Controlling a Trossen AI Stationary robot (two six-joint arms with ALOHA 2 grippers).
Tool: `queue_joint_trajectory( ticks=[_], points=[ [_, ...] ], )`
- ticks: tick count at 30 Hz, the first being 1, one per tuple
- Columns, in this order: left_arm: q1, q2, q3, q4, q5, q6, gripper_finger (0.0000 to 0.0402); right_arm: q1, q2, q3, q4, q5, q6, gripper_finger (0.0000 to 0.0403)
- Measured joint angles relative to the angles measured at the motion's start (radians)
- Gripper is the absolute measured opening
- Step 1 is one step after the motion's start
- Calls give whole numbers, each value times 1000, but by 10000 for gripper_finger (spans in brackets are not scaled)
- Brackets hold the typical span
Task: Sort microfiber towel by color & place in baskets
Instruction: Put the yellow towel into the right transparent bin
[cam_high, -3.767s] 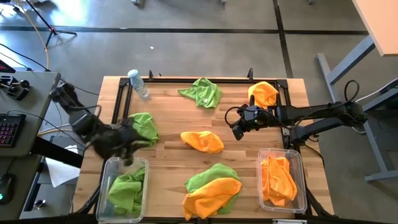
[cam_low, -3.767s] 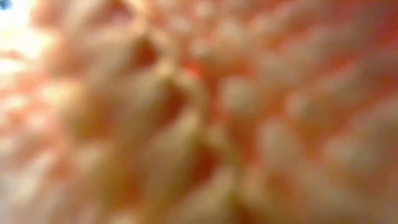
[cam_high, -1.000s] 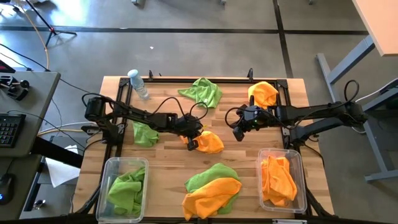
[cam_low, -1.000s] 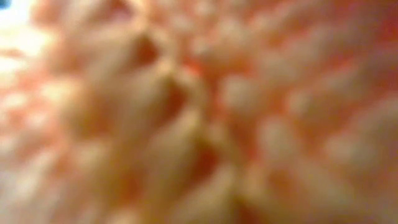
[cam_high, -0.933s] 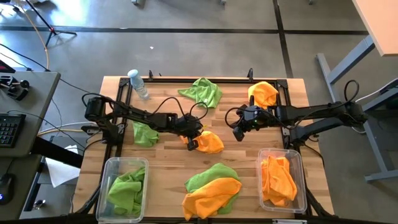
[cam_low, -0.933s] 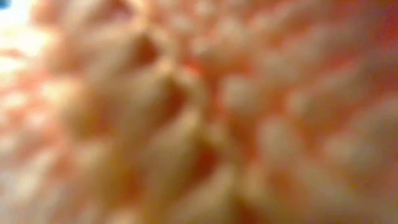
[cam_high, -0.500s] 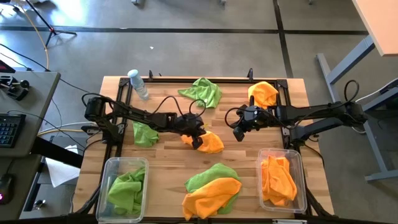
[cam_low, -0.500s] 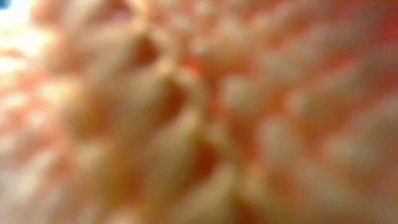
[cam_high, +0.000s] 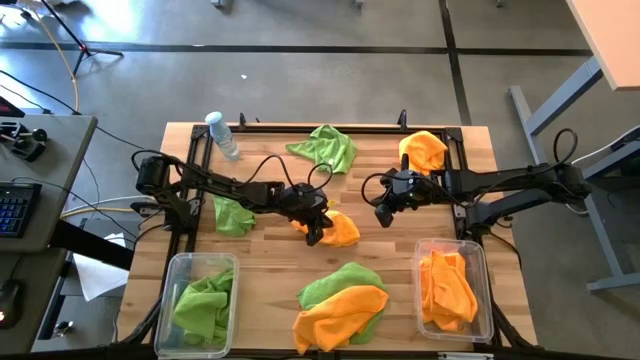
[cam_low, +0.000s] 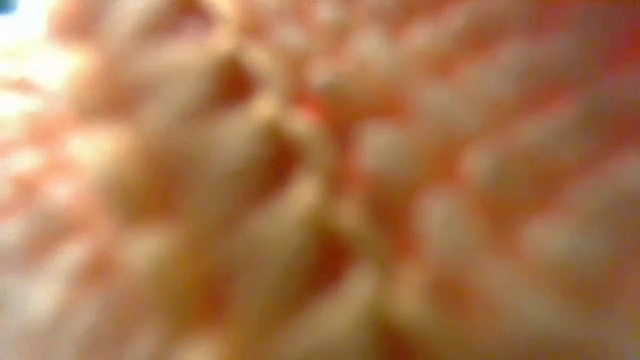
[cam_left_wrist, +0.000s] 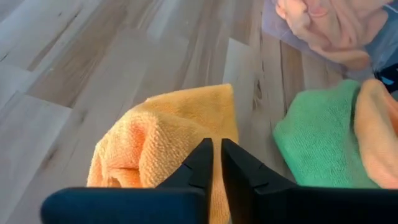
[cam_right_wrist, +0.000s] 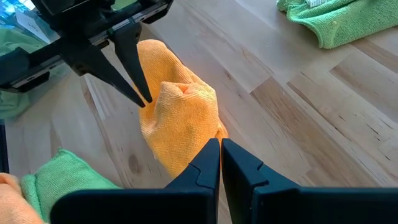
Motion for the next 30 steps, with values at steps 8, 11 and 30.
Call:
queue_joint_trajectory(
  ticks=[8,11,30],
  points=[
    [-25,0,0,-7,-37,140,107,0,0,0,-13,0,0,11],
    [-49,0,0,-36,-121,207,131,0,0,0,-13,0,0,11],
    [-62,122,0,-125,-189,97,122,0,0,0,-12,47,8,11]
  ],
)
